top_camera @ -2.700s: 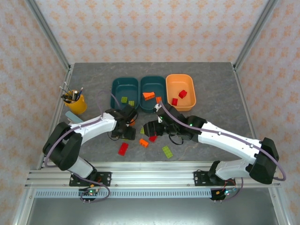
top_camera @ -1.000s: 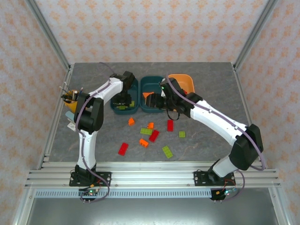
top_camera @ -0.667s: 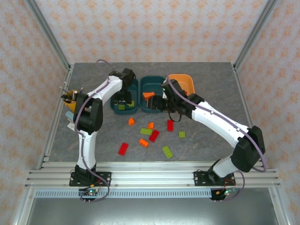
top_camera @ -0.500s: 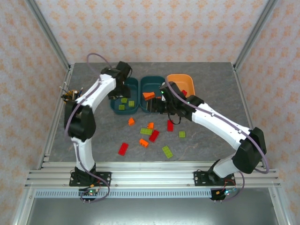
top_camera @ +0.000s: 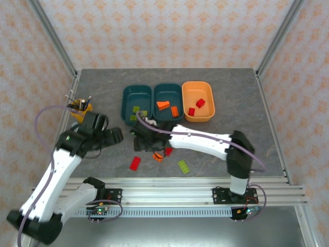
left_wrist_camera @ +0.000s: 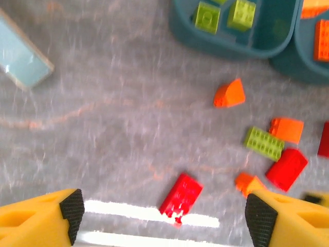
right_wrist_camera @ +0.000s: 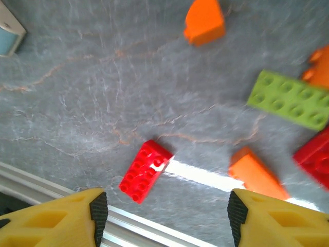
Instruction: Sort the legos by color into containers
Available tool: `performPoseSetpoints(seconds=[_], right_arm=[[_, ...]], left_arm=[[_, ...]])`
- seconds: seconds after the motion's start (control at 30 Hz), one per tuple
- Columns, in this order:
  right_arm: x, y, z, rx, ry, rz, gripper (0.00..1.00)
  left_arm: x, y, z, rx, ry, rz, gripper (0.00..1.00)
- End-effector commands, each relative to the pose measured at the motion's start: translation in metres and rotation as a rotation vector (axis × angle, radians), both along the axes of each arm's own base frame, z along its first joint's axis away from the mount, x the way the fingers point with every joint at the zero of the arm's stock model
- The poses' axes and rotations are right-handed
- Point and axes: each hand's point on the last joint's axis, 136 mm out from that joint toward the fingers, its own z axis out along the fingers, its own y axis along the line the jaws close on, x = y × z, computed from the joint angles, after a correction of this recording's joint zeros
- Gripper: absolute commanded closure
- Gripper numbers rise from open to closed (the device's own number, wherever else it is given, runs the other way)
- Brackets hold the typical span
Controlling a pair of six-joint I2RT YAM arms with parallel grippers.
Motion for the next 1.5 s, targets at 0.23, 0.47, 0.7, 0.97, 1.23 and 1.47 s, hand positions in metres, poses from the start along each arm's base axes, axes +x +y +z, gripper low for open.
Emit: performPoseSetpoints(seconds=[0.23,0.47,0.7,0.97,1.23,1.47], right_arm=[[-0.033,0.027,-0.071,-0.130,0.206,-0.333,0.34],[-0.035,0.049,-0.093,-0.124,0.259,-0.394,0.32],[-0.040,0.046,-0.110,-0.172,0.288,-0.434,0.37],[-0.038,0.041,-0.121,-0.215,0.279,-0.451,0.57],[-0.018,0.036,-0.111,-0.208,0.202,-0.450,0.75],[0.025,0.001,-0.040,-0.212,0.040,-0.442,0.78]], left_arm=[[-0.109,-0.008,-0.020,-0.217,0.094,-0.049,0.14],[-0.120,-0.009,-0.010,-0.197,0.078,-0.129,0.14],[-0.121,-0.009,-0.005,-0.195,0.058,-0.144,0.15],[-0.119,-0.009,-0.005,-0.205,0.039,-0.139,0.15],[-0.116,-0.013,-0.007,-0.223,0.034,-0.145,0.16],[-0.093,-0.030,0.009,-0.287,-0.002,-0.167,0.17]])
